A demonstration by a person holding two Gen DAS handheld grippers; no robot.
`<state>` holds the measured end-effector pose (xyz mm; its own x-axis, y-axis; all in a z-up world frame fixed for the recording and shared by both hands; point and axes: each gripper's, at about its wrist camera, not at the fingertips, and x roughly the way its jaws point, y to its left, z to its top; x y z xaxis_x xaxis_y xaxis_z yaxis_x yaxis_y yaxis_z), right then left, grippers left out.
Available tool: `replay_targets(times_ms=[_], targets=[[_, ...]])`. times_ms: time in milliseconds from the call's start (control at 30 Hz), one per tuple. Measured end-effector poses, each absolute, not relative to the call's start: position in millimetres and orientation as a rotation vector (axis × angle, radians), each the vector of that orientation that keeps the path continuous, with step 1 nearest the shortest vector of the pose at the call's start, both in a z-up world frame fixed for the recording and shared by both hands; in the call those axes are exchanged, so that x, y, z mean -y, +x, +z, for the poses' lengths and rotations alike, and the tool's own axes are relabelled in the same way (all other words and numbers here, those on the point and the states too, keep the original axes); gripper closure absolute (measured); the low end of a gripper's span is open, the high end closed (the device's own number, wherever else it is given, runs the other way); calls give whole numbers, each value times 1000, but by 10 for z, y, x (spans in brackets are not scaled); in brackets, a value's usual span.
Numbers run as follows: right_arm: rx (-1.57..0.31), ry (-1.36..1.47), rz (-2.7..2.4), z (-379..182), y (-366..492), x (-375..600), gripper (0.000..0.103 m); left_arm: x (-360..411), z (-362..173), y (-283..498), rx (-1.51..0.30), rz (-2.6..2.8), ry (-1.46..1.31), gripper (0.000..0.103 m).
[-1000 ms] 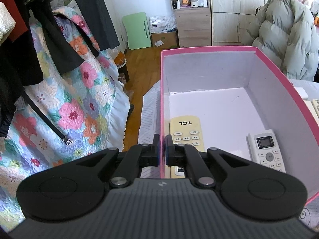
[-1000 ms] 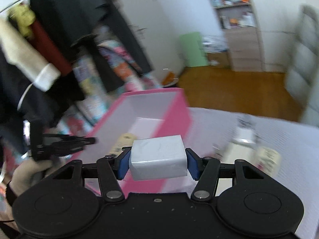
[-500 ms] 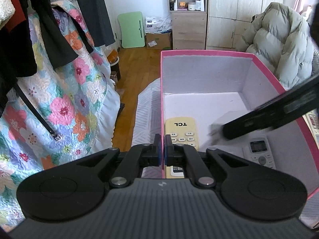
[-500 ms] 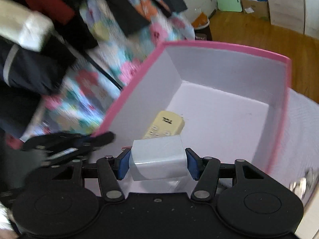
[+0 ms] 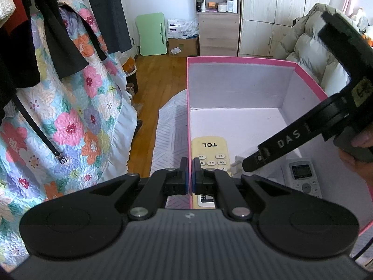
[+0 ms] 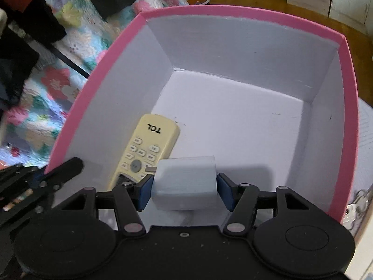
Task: Organize rigid objects
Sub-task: 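Carry the white charger into the pink box with the right tool and release, then grasp the cream air-conditioner remote with the right tool and lift it upright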
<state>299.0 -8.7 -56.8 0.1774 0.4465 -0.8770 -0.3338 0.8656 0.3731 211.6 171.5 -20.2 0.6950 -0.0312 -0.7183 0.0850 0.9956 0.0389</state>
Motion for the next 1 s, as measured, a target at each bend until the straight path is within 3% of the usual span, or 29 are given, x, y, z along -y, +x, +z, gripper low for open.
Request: replay_targets(times_ms=[567,667,1000], targets=[[-886,164,674,465,2154,1059,35,-1678,-202,2116,-808,-48,98,101],[-815,132,615,484,1976,1283,35,-1655,-209,2115,-808,-39,106,101],[-825,103,387,163,1828,1940,35,-1582,-197,2119,-814,-10,126,100]])
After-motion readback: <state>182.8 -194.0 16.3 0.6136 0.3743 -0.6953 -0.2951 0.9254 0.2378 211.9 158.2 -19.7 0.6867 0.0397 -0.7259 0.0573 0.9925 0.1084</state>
